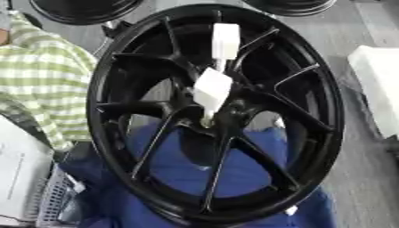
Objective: Pull the pin out of the wheel hub.
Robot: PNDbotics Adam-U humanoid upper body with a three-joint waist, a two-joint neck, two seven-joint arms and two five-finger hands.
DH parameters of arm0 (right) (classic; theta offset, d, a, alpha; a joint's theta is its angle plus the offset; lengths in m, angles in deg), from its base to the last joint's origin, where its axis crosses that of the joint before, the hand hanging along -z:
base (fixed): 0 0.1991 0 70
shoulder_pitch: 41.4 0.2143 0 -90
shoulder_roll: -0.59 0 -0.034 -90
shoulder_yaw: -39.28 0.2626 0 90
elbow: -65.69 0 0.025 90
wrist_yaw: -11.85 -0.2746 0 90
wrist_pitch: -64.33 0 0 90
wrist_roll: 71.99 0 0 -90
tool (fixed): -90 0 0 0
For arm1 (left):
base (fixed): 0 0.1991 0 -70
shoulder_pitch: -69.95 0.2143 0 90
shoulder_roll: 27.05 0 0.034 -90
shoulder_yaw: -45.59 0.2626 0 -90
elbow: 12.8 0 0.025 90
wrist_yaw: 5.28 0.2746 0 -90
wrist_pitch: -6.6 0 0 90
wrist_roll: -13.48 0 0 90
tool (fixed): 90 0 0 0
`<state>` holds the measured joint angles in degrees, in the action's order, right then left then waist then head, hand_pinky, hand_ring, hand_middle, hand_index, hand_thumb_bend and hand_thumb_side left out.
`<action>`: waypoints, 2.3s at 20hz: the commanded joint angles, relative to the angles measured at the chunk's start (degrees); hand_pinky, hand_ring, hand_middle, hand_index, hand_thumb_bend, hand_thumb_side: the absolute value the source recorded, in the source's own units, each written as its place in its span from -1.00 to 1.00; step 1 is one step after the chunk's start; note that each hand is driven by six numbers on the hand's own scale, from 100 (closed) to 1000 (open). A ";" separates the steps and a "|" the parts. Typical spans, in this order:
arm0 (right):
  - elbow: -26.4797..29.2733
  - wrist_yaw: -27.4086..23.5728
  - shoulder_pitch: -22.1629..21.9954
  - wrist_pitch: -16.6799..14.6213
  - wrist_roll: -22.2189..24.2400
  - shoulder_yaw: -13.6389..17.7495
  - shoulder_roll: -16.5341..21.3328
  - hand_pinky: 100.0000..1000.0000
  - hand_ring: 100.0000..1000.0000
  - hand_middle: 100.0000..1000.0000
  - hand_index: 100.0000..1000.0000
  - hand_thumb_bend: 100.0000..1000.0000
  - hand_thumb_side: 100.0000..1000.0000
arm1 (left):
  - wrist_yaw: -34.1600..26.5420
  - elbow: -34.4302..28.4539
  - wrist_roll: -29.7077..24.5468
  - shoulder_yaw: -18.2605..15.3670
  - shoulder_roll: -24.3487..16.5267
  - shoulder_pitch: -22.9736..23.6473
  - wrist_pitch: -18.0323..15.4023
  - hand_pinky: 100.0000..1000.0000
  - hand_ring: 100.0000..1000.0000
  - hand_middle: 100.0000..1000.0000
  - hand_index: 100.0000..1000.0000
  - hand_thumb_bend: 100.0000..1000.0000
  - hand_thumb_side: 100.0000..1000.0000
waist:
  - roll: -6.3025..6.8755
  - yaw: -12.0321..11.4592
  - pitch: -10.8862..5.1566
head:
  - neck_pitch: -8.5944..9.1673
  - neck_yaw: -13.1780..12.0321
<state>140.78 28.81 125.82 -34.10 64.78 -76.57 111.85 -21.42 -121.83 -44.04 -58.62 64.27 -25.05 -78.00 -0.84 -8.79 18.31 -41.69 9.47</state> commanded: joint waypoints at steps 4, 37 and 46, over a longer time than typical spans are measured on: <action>0.70 -0.95 1.49 1.03 0.13 -0.11 0.42 0.66 0.64 0.48 0.59 -0.70 -0.20 | 0.00 -0.62 -0.31 0.00 -1.74 -0.20 -0.11 0.34 0.03 0.06 0.39 -0.14 0.02 | 0.16 -0.03 -1.73 | -0.03 -0.20; 32.07 -12.09 -9.15 20.97 -4.88 -2.76 13.88 0.65 0.62 0.46 0.59 -0.78 -0.15 | -0.09 -0.53 -0.57 0.22 -1.71 -0.50 -0.04 0.34 0.03 0.06 0.39 -0.13 0.02 | 0.08 -0.21 -1.72 | 1.72 -1.08; 30.80 -11.09 -9.16 22.00 -1.16 -5.32 13.19 0.65 0.64 0.47 0.60 -0.73 -0.01 | -0.16 -0.53 -0.62 0.27 -1.63 -0.56 -0.02 0.34 0.03 0.06 0.39 -0.14 0.02 | 0.09 -0.15 -1.29 | 1.36 -1.02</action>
<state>171.71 17.30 115.77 -12.17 63.17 -82.23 124.24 -21.46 -121.82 -44.52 -58.29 64.27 -25.13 -77.96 -0.88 -8.96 17.92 -40.24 8.58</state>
